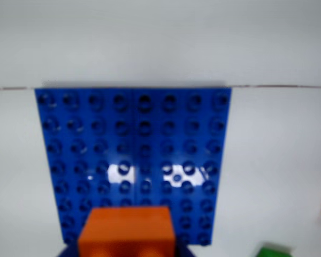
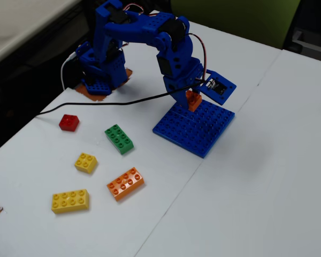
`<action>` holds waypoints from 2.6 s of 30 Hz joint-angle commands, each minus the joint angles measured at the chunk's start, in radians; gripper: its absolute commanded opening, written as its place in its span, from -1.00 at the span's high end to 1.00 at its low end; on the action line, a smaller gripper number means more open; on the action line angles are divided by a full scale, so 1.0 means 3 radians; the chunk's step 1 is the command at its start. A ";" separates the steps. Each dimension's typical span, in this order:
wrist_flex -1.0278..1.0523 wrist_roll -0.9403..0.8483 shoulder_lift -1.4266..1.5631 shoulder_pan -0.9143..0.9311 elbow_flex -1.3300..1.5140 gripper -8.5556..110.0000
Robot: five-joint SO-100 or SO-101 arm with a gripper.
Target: Pick up the 2x2 orange block and go up the 8x8 blue block.
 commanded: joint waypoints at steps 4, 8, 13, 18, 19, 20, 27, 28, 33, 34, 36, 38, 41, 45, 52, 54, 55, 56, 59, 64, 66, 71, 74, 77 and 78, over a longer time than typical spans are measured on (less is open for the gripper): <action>0.0005 0.0031 0.0046 0.0031 -0.0179 0.86; -0.0015 0.0066 0.0046 0.0026 -0.0184 0.86; -0.0056 0.0123 0.0046 0.0026 -0.0189 0.86; -0.0102 0.0143 0.0046 0.0026 -0.0189 0.86; -0.0107 0.0143 0.0046 0.0026 -0.0189 0.86; -0.0107 0.0138 0.0041 0.0020 -0.0189 0.86; -0.0112 0.0107 0.0041 -0.0005 -0.0189 0.86; -0.0112 0.0102 0.0041 -0.0010 -0.0189 0.86; -0.0123 0.0097 0.0041 -0.0031 -0.0189 0.86; -0.0123 0.0097 0.0041 -0.0031 -0.0189 0.86; -0.0123 0.0097 0.0041 -0.0036 -0.0189 0.86; -0.0123 0.0097 0.0036 -0.0036 -0.0189 0.86; -0.0123 0.0087 0.0036 -0.0036 -0.0189 0.86; -0.0133 0.0072 0.0031 -0.0031 -0.0189 0.86; -0.0138 0.0056 0.0010 -0.0031 -0.0189 0.86; -0.0138 0.0056 0.0010 -0.0031 -0.0189 0.86; -0.0138 0.0056 0.0010 -0.0031 -0.0189 0.86; -0.0138 0.0051 0.0010 -0.0026 -0.0189 0.86; -0.0138 0.0046 0.0010 -0.0026 -0.0189 0.86; -0.0123 0.0046 0.0010 -0.0020 -0.0189 0.86; -0.0118 0.0046 0.0010 -0.0015 -0.0189 0.86; -0.0118 0.0031 0.0010 -0.0010 -0.0189 0.86; -0.0123 0.0031 0.0010 -0.0005 -0.0189 0.86; -0.0128 0.0026 0.0010 0.0000 -0.0189 0.86; -0.0128 0.0020 0.0010 0.0000 -0.0189 0.86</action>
